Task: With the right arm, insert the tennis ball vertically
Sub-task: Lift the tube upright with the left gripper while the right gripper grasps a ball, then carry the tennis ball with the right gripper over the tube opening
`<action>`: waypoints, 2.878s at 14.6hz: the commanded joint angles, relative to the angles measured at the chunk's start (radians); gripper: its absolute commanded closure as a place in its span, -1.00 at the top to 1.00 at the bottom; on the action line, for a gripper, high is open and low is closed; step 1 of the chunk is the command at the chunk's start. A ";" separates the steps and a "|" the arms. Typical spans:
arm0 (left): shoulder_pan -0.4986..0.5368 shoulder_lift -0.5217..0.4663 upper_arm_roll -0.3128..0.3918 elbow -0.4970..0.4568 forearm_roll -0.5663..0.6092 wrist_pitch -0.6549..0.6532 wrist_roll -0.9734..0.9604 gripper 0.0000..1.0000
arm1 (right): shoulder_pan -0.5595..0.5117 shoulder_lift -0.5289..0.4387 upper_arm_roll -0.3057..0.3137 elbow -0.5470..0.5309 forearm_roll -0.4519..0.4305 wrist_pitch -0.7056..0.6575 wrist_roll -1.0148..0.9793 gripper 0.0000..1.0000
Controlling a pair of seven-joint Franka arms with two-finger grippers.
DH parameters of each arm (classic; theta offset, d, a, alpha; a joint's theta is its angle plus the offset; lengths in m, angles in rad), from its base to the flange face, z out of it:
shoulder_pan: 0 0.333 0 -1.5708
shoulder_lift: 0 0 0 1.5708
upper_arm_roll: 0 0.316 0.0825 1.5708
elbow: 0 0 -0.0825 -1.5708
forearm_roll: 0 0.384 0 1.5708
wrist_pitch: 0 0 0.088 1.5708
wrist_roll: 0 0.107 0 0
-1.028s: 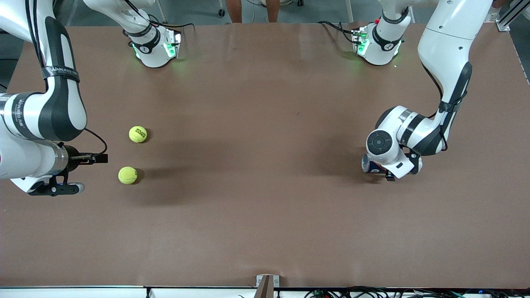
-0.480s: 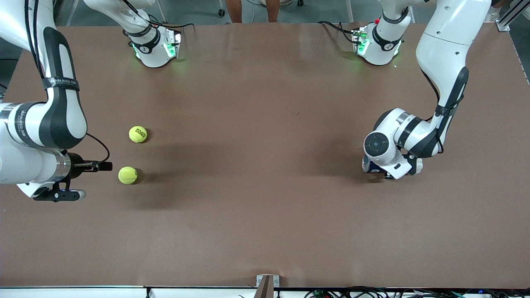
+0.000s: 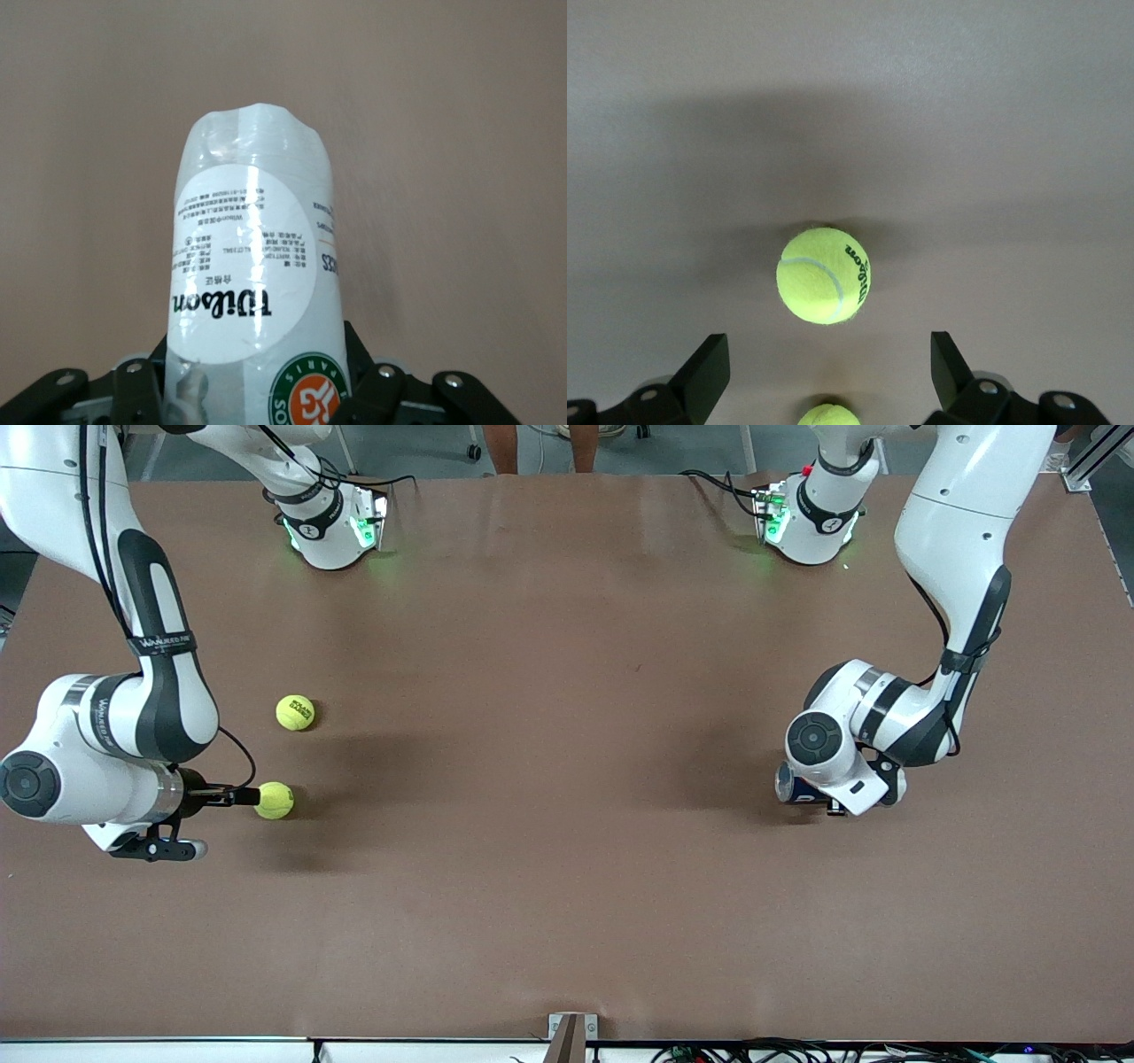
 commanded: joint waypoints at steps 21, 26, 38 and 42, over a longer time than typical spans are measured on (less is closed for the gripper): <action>-0.134 0.241 -0.217 0.432 -1.454 0.229 0.833 0.33 | 0.000 0.150 0.010 -0.014 0.056 0.080 -0.008 1.00; -0.202 0.265 -0.217 0.452 -1.658 0.277 0.936 0.33 | 0.000 0.161 0.010 -0.014 0.056 0.082 -0.009 0.80; -0.206 0.294 -0.192 0.437 -1.824 0.306 1.116 0.33 | 0.086 0.064 0.011 0.050 0.055 -0.116 0.108 -0.02; -0.304 0.293 -0.094 0.437 -1.826 0.306 1.073 0.33 | 0.210 -0.044 0.013 0.053 0.058 -0.214 0.296 -0.02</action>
